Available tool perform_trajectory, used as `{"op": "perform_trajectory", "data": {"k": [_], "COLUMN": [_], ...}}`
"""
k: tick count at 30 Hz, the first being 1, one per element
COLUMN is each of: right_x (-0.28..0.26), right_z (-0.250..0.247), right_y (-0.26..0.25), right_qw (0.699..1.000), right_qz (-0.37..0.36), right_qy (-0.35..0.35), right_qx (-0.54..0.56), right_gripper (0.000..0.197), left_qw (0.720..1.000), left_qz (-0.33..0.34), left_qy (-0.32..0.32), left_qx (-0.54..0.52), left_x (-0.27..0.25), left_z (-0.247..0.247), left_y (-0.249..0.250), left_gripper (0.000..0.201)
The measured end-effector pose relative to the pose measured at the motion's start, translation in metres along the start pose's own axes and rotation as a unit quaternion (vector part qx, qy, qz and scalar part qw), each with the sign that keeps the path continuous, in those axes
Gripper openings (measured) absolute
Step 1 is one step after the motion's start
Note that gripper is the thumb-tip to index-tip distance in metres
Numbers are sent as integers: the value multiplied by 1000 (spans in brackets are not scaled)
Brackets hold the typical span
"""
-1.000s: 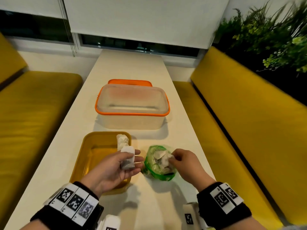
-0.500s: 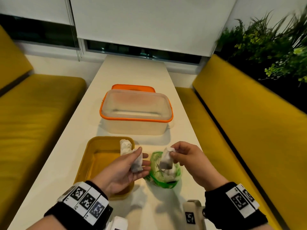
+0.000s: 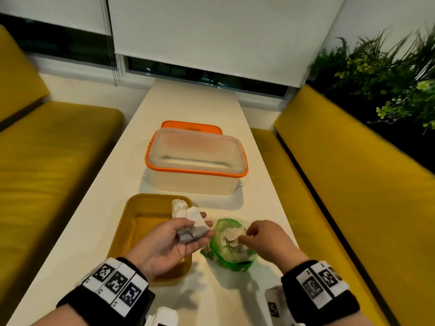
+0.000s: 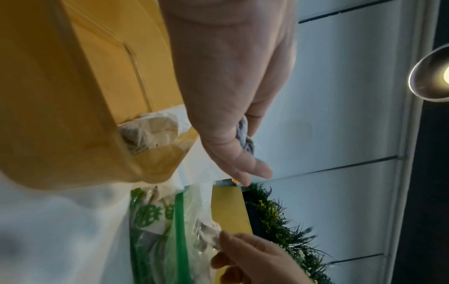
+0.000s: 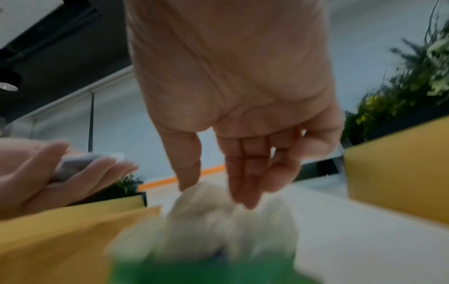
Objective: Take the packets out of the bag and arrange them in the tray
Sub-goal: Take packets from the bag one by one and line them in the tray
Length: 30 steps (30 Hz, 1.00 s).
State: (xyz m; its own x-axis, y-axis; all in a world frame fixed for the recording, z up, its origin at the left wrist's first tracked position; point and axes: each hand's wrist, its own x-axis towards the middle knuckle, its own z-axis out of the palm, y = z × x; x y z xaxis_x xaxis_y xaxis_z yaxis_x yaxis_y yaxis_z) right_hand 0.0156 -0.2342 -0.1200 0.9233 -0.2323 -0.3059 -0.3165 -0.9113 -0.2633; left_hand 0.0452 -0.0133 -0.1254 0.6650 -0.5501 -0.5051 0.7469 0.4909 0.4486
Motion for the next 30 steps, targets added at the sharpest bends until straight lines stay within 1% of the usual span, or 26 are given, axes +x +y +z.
{"op": "perform_trajectory", "data": {"k": [1,3,6,10,12,15,19,22,24,26,27,28,30], "right_x": [-1,-4,-5,-5,-6,-11,-22,-30,-36,-43,-46,-48,-50], "right_z": [8,20,28,22,19,11,-6,-16,-19,-23,-25,-28,-37], "right_y": [-3,-5,2,9,11,13,4,-16,-31,-44,-49,-52,-58], "right_qw": [1000,1000,995,976,966,953,924,887,872,875,885,902,939], "right_qz": [5,2,11,15,23,27,5,-33,-53,-85,-105,-129,-190], "right_qy": [-2,17,48,37,42,74,85,53,18,-10,-21,-26,-34], "right_qx": [-13,4,86,215,253,291,374,458,486,477,454,412,285], "right_gripper": [32,31,26,16,13,8,15,12,8,11,16,21,27], "left_qw": [1000,1000,1000,999,998,999,998,999,999,1000,999,997,994], "left_qz": [-2,-4,5,46,54,52,51,42,28,25,27,29,26], "left_qy": [-3,-4,-4,-6,-5,-16,-30,-21,-12,4,13,22,30], "left_qx": [-13,-26,-12,10,11,8,-12,-26,-24,14,40,64,97], "left_x": [-1,-2,-3,-2,-1,0,-2,-1,1,3,3,3,2], "left_z": [0,-1,-4,-11,-11,-11,-7,-2,1,2,2,2,1], "left_y": [1,1,3,4,3,4,5,2,-1,-2,-3,-3,-4], "left_gripper": [35,37,37,47,43,37,36,30,27,25,24,22,21]}}
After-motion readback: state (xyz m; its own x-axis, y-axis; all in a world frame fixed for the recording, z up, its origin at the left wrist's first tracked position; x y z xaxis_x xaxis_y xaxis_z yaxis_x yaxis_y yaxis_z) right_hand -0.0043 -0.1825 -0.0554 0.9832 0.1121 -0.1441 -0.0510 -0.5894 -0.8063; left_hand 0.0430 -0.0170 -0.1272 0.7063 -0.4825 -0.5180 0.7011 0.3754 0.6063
